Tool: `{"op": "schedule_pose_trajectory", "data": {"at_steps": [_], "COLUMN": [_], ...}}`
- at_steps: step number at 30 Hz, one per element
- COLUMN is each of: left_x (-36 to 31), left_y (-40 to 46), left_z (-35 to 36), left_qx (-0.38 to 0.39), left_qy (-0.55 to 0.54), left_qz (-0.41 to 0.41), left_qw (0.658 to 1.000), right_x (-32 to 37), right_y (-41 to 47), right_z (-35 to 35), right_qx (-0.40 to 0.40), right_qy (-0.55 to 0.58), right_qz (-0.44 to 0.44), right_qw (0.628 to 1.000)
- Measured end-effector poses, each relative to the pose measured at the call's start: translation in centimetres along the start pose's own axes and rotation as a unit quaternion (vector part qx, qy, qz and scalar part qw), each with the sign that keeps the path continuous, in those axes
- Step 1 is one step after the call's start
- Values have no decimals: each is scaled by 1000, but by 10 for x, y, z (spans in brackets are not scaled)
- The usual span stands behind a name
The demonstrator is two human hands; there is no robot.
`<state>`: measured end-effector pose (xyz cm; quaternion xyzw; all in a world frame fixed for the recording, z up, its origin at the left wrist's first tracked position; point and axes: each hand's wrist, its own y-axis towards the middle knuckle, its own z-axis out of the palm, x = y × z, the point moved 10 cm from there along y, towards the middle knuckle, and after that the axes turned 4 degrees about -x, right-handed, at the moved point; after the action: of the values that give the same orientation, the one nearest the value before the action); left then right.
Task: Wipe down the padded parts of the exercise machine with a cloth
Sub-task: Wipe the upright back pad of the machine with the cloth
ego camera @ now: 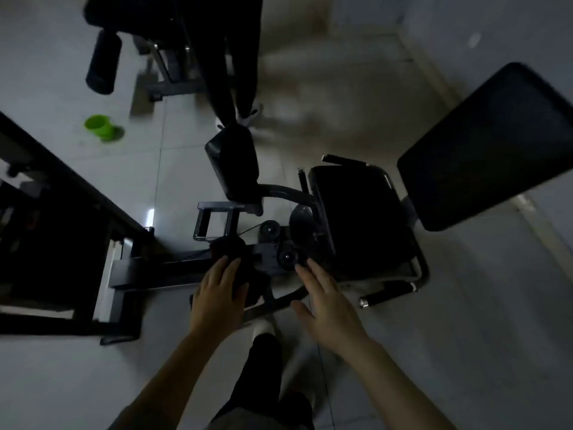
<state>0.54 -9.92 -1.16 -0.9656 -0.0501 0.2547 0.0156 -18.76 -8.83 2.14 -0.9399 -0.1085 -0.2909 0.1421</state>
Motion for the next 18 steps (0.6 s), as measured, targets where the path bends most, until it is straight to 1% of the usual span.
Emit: {"op": "schedule_pose_trajectory", "data": {"at_steps": [2,4,7,10,12,14,16,18], "left_x": [32,53,57,61,65,67,70,63], "left_y": [20,48,81,100,106,109,113,118], "left_z": [1,4,18,27,30,36,39,34], "left_qx": [6,1,28,48,54,94,148,187], "left_qy": [-86,-102,-102,-36,-9,-5,0,41], "left_qz": [-101,-137,-122,-113,-113,-117,-121,-81], "left_qw": [991,985,987,992,992,989,982,978], "right_x": [0,-2,-6,-12,-16,-17,-15,-13], "right_y": [15,28,46,60,75,91,106,116], "right_z": [16,31,42,51,54,51,48,47], "right_qx": [51,109,148,177,175,153,131,124], "right_qy": [5,-10,-4,39,118,178,195,201], "right_qz": [12,34,52,88,143,188,199,202], "right_qw": [999,993,988,980,967,954,951,950]}}
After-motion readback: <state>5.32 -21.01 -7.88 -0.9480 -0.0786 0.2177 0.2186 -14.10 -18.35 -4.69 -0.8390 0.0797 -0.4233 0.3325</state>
